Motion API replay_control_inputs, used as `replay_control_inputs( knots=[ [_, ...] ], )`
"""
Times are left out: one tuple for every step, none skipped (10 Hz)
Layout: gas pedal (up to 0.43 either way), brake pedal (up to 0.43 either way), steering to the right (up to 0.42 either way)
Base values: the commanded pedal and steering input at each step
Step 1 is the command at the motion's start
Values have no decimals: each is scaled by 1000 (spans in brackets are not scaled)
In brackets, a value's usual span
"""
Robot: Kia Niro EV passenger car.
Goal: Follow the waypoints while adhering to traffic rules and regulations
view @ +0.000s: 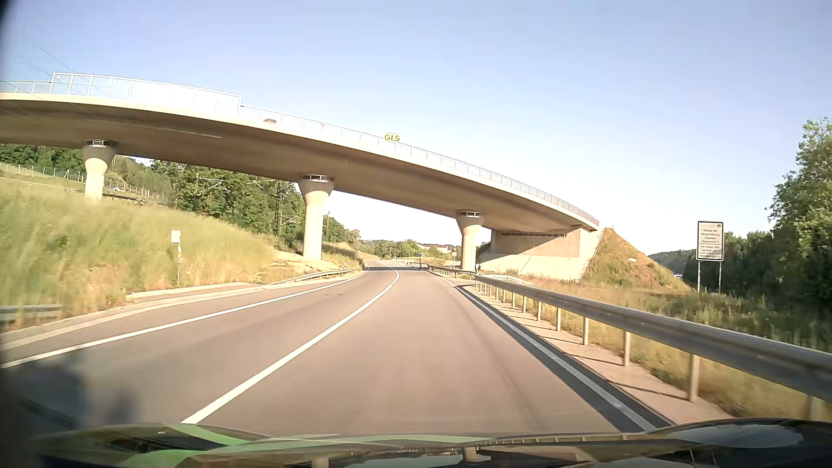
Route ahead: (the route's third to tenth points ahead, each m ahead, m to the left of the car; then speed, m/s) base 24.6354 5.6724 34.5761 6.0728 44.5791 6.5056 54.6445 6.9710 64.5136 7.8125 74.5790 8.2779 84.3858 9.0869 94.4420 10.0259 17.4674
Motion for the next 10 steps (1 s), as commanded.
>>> replay_control_inputs(
  knots=[
    [87,0,-8],
    [87,0,-9],
    [87,0,-9],
    [87,0,-10],
    [87,0,-11],
    [87,0,-11],
    [87,0,-11],
    [87,0,-11],
    [87,0,-11],
    [87,0,-11]
  ],
)
